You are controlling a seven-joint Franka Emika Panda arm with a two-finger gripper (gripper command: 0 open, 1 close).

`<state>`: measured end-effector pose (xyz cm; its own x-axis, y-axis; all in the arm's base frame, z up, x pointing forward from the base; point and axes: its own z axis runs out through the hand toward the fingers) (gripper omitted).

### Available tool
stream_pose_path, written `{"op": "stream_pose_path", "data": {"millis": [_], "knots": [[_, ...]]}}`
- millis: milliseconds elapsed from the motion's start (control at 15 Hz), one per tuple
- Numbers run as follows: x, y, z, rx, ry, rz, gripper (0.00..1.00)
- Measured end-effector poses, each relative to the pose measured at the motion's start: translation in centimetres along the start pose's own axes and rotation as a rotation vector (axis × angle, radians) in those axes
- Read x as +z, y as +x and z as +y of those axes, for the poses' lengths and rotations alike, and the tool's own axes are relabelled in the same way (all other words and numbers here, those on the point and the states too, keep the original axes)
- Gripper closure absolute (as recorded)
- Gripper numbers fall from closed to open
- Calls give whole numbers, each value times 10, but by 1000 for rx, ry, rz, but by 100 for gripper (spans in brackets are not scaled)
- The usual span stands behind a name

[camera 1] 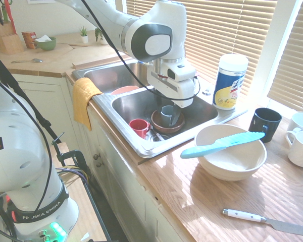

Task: Put the knife into the sink

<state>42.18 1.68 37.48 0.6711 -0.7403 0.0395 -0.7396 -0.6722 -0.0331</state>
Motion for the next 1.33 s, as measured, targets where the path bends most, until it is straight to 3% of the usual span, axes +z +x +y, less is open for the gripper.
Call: {"op": "stream_pose_path", "data": {"millis": [200, 400, 667, 1067, 1333], "knots": [[-4, 4, 0, 6, 6, 7, 0], [-44, 26, 5, 13, 5, 26, 0], [-91, 66, 45, 44, -55, 43, 0], [-53, 131, 106, 163, -115, 43, 0], [-32, 145, 128, 194, -139, 42, 0]]}}
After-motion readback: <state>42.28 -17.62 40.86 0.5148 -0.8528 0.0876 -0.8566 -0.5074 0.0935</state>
